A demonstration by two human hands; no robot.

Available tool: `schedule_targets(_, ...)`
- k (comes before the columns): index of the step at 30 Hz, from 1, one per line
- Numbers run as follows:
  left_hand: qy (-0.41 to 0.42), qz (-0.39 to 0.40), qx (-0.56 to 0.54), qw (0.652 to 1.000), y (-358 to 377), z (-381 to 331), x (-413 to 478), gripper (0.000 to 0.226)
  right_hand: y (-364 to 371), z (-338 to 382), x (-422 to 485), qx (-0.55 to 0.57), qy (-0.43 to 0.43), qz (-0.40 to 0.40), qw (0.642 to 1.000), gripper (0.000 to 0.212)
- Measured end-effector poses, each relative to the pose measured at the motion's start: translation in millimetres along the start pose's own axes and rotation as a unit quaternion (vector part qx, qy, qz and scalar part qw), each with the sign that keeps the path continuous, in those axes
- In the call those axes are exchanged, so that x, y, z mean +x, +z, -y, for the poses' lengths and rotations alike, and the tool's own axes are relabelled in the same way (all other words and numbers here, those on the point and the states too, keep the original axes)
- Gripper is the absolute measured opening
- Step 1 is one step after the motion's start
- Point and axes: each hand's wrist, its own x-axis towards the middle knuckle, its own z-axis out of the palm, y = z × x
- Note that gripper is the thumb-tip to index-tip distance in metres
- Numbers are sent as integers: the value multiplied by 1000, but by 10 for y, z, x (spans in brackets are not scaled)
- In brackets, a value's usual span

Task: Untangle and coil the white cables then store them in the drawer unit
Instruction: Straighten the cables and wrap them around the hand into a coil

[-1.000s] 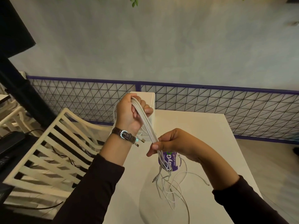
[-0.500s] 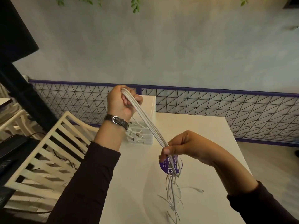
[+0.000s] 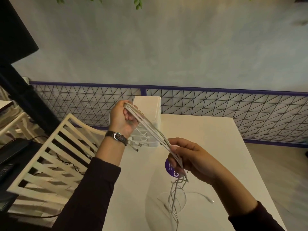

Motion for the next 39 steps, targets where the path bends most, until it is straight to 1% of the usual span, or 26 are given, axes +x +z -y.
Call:
schedule_targets(3, 2, 3, 27, 1000, 54, 47, -9, 60, 26, 77, 35, -47, -19, 3, 999, 20)
schedule_targets(5, 5, 2, 38, 999, 89, 66, -4, 61, 33, 113, 70, -61, -12, 19, 998, 22)
schedule_targets(7, 8, 9, 43, 999, 119, 54, 5, 61, 19, 126, 103, -46, 10, 55, 997, 20)
schedule_targets(10, 11, 28, 64, 998, 176, -1, -1, 61, -12, 94, 127, -14, 44, 135, 990, 9)
schedule_targets(11, 15, 30, 70, 997, 199, -23, -3, 61, -10, 79, 126, -7, 45, 153, 987, 5)
schedule_targets(13, 24, 25, 66, 997, 236, -77, 5, 61, 25, 52, 117, 4, 25, 165, 986, 6)
schedule_targets(15, 29, 26, 56, 998, 260, -125, 16, 60, 71, 12, 101, -4, -12, 147, 989, 8)
schedule_targets(19, 29, 31, 77, 996, 294, -157, 2, 60, 175, -38, 48, -75, -60, 46, 994, 11)
schedule_targets(23, 38, 49, 93, 994, 331, -131, -11, 62, 232, 1, 41, -160, -97, -68, 980, 11)
schedule_targets(25, 34, 68, 98, 992, 361, -114, -6, 65, 233, 5, 70, -172, -98, -92, 976, 20)
schedule_targets(28, 27, 80, 103, 991, 371, -97, 16, 66, 256, -22, 109, -147, -85, -85, 982, 36)
schedule_targets(30, 30, 68, 110, 991, 343, -106, 35, 66, 254, -48, 119, -121, -80, -82, 986, 41)
schedule_targets(32, 30, 56, 113, 992, 310, -121, 47, 65, 236, -74, 118, -91, -77, -74, 990, 37)
schedule_targets(34, 27, 46, 115, 992, 283, -144, 46, 65, 206, -81, 104, -26, -66, -44, 996, 29)
schedule_targets(36, 35, 27, 134, 990, 258, -167, 45, 64, 153, -69, 81, 24, -48, -2, 999, 36)
schedule_targets(37, 40, 18, 143, 989, 243, -180, 44, 64, 128, -59, 71, 28, -41, 18, 999, 38)
schedule_targets(39, 47, 7, 150, 988, 222, -203, 43, 63, 101, -43, 53, 16, -27, 51, 998, 33)
